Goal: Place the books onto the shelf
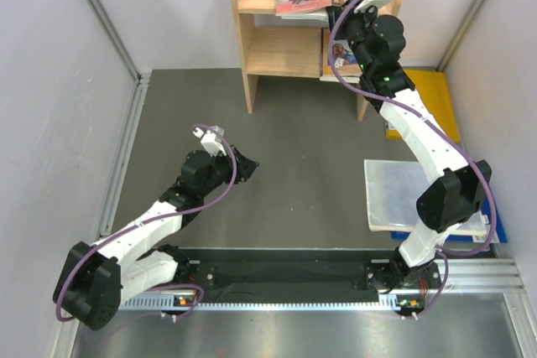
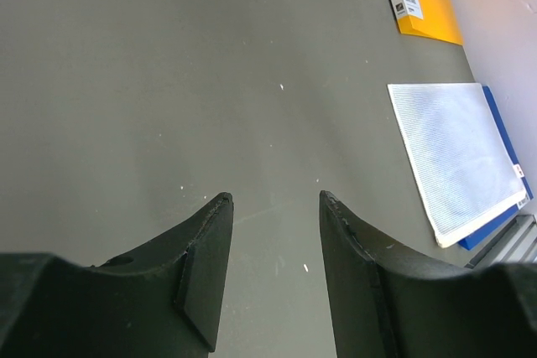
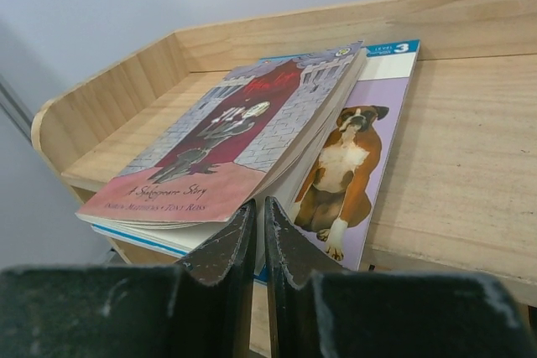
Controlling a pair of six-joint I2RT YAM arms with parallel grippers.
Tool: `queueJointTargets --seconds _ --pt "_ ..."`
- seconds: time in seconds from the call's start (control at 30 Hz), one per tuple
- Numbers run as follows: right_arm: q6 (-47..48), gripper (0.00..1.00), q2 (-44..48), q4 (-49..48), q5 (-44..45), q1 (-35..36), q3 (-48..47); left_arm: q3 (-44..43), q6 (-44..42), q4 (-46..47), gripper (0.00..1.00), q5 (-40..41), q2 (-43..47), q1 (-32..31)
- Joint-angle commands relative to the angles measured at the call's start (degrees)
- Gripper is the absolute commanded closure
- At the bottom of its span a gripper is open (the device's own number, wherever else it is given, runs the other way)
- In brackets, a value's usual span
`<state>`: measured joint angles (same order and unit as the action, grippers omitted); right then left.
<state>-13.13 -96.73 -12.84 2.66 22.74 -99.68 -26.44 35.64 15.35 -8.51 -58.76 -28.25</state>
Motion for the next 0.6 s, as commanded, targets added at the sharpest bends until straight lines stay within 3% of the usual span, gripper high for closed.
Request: queueJointTargets --seconds 0.0,0.23,0.47,0.57 --pt "-0.1 0.91 -0.1 -0.3 -1.3 0.7 -3.5 0.3 -0.3 2.4 0.50 0.1 0.6 -0.1" --pt "0.8 0.92 5.0 -5.2 1.6 0.6 2.9 -2.1 -2.7 0.4 0.49 1.2 0.1 -0.2" --pt "4.4 0.92 12.6 -8.4 6.4 0.5 9.3 -13.3 -7.7 -4.0 0.50 5.4 -3.4 -0.2" --pt "5.6 0.91 14.1 -7.9 7.7 0.2 10.0 -20.5 -10.0 -6.5 0.60 7.3 -5.8 -0.2"
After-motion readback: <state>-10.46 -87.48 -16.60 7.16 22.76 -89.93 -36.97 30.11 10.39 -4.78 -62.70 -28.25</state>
